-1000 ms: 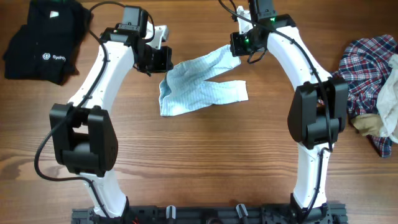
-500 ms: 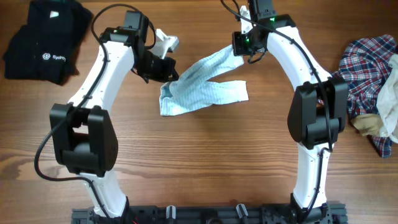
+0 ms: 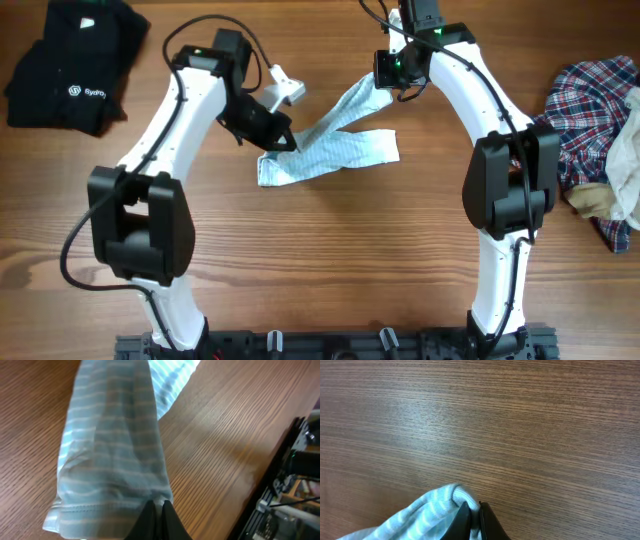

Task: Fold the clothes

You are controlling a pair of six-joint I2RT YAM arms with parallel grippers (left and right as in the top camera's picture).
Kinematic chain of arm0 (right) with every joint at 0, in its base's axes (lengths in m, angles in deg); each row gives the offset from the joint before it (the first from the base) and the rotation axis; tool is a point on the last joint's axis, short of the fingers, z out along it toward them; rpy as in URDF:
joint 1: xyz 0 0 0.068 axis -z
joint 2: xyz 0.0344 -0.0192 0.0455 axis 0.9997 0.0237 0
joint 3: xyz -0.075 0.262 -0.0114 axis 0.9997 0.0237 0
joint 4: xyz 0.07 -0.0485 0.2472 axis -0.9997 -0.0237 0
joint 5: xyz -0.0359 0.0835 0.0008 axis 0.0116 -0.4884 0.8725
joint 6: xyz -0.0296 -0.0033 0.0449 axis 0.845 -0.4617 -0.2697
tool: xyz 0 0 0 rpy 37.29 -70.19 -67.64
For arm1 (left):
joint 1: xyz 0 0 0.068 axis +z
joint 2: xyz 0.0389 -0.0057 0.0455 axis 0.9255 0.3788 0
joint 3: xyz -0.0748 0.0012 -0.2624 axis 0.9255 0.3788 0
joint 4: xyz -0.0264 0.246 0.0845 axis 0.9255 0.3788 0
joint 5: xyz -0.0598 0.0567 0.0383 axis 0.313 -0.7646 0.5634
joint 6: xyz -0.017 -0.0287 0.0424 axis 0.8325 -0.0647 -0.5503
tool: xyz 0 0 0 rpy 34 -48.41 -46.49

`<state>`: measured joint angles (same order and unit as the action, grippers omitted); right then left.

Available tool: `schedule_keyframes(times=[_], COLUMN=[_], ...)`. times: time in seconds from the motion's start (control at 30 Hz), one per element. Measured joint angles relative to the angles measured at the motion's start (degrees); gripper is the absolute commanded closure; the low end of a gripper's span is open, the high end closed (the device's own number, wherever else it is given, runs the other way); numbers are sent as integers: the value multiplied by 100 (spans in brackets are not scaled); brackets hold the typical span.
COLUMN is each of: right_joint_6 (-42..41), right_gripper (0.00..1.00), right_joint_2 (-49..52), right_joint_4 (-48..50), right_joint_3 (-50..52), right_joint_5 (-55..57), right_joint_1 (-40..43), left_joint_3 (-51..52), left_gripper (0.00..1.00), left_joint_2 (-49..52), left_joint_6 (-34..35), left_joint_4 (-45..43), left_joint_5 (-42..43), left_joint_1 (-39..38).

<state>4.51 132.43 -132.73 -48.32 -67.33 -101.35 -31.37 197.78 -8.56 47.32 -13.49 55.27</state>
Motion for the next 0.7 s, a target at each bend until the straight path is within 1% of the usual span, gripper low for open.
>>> schedule_keyframes(times=[0.17, 0.2, 0.23, 0.27, 0.3, 0.33, 0.37, 0.4, 0.5, 0.57, 0.6, 0.63, 0.67, 0.7], right_joint_6=[-20, -20, -20, -44, -66, -81, -90, -87, -98, -98, -98, -98, -98, -87], right_gripper=[95, 92, 84, 82, 78, 80, 84, 86, 87, 86, 84, 80, 71, 59], right_joint_2=[2, 0, 2, 0, 0, 0, 0, 0, 0, 0, 0, -4, -22, -46], right_joint_4=[0, 0, 0, -2, 0, 0, 0, 0, 0, 0, 0, 0, 0, 2], right_joint_3=[0, 0, 0, 0, 0, 0, 0, 0, 0, 0, 0, 0, 0, 0], right_joint_5=[0, 0, 0, 0, 4, 11, 20, 22, 31, 42, 42, 42, 42, 42], right_joint_1=[0, 0, 0, 0, 0, 0, 0, 0, 0, 0, 0, 0, 0, 0], left_joint_3=[0, 0, 0, 0, 0, 0, 0, 0, 0, 0, 0, 0, 0, 0], left_gripper=[96, 96, 93, 91, 82, 82, 83, 84, 83, 78, 76, 75, 74, 74], left_joint_2=[0, 0, 0, 0, 0, 0, 0, 0, 0, 0, 0, 0, 0, 0], left_joint_6=[-39, -44, -48, -59, -72, -90, -92, -111, -111, -111, -120, -122, -122, -127], left_joint_4=[85, 111, 166, 195, 238, 341, 382, 426, 457, 468, 468, 468, 468, 468], left_joint_5=[-308, -337, -367, -391, -428, -498, -531, -555, -629, -664, -669, -675, -688, -686], left_joint_1=[-192, -197, -201, -199, -199, -201, -201, -199, -199, -199, -199, -199, -199, -199])
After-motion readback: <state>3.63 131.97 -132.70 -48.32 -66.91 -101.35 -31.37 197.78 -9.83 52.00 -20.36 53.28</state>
